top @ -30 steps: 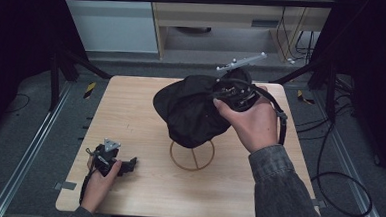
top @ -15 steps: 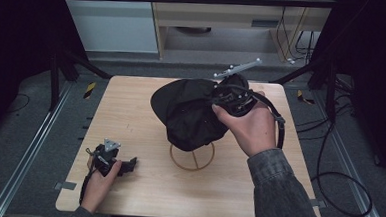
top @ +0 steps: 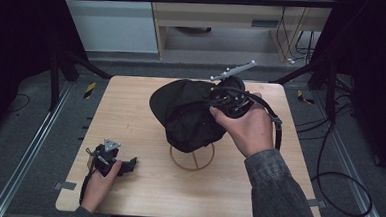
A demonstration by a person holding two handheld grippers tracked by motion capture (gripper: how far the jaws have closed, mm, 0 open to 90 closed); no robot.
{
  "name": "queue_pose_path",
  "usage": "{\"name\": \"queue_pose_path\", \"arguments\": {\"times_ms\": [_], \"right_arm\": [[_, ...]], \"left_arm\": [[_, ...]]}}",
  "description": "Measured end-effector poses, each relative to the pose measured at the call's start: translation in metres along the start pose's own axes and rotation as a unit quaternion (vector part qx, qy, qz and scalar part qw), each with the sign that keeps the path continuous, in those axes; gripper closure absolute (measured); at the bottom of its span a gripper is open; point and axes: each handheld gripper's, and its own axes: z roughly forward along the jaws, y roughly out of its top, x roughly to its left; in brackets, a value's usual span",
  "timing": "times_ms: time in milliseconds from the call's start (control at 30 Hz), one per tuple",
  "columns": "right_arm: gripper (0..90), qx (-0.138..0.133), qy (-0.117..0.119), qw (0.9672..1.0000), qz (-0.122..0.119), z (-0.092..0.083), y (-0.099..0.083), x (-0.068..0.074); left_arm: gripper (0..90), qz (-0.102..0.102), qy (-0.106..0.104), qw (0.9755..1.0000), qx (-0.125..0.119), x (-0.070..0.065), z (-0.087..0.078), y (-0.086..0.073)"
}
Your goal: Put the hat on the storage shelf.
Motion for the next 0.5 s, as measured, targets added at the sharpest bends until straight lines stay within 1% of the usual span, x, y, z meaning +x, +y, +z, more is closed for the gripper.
{"name": "queue_pose_path", "arguments": {"times_ms": [100,267,500], "right_arm": [[85.1,0.006,-0.001,1.0,0.001,0.002,0.0,0.001],[85.0,0.005,0.0,1.0,0.001,0.001,0.0,0.0],[85.0,0.005,-0.002,1.0,0.004,-0.009,0.002,-0.003]], "left_arm": [[0.0,0.0,0.0,1.0,0.0,0.0,0.0,0.0],[0.0,0.0,0.0,1.0,0.0,0.0,0.0,0.0],[0.0,0.0,0.0,1.0,0.0,0.0,0.0,0.0]]}}
